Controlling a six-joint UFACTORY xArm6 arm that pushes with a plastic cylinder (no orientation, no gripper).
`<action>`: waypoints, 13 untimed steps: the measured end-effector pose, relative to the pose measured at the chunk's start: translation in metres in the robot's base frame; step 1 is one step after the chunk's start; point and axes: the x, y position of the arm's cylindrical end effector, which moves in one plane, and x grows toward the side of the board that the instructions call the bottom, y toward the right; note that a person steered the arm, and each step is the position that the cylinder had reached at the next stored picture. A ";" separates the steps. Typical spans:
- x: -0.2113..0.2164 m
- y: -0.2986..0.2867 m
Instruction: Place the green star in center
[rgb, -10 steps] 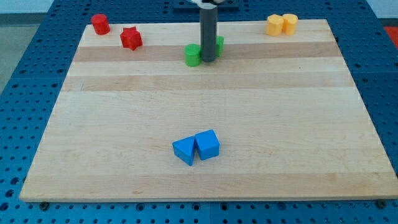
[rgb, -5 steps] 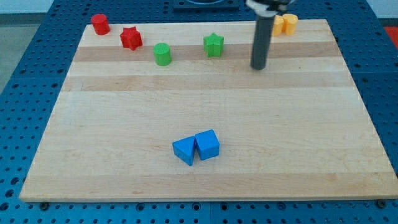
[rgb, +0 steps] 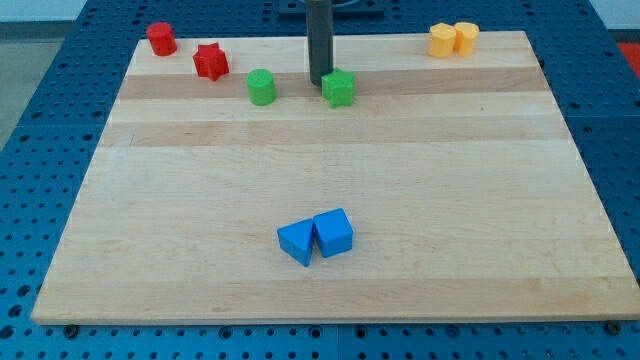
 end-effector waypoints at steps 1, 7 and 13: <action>0.036 0.020; 0.078 -0.007; 0.045 0.007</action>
